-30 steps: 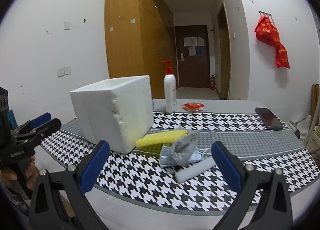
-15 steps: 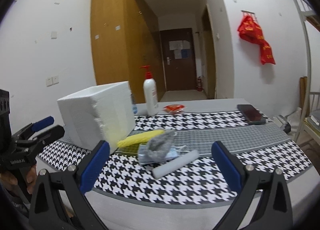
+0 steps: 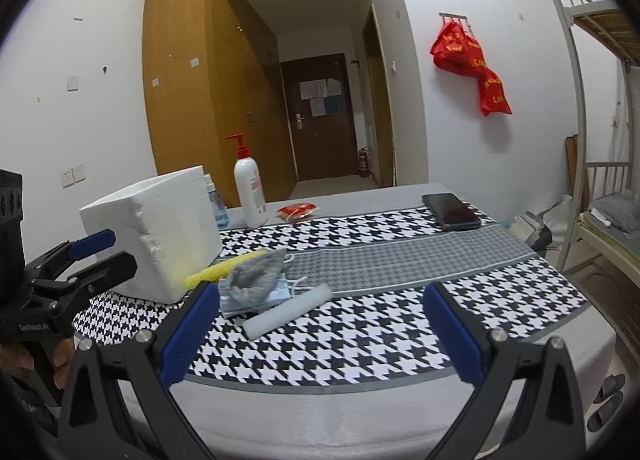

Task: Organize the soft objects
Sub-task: 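Move both tools toward the yellow mesh sponge and grey sock on the bed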

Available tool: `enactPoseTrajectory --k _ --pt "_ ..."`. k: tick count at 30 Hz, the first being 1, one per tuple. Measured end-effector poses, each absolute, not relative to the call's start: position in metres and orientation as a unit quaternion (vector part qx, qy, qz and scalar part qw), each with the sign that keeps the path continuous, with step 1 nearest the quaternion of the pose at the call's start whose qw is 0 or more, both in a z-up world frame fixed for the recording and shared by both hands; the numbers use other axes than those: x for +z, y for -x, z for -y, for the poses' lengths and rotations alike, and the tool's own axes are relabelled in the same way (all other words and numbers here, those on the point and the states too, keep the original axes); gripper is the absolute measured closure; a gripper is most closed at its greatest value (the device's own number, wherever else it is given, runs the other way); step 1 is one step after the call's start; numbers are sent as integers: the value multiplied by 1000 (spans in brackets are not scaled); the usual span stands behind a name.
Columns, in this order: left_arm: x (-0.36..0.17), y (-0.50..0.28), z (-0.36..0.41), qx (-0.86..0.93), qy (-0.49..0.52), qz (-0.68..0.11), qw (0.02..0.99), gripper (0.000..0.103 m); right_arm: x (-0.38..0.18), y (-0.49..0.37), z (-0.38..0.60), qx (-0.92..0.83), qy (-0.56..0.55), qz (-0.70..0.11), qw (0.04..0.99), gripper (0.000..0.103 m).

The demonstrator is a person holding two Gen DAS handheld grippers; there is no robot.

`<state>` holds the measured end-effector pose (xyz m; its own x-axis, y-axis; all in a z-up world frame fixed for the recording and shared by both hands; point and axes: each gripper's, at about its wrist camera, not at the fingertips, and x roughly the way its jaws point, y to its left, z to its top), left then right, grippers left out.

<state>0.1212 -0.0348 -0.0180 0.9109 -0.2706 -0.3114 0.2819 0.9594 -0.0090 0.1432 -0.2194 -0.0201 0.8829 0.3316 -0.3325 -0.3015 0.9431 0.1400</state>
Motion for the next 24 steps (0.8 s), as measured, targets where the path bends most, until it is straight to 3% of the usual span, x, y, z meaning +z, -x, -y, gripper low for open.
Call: enactPoseTrajectory --k 14,24 --pt "-19 -130 44 -152 -35 -157 975 1 -25 -145 218 156 -37 -185 970 0" --pt "-28 -156 34 -146 -24 -200 968 1 -31 -154 205 163 -26 -203 965 0"
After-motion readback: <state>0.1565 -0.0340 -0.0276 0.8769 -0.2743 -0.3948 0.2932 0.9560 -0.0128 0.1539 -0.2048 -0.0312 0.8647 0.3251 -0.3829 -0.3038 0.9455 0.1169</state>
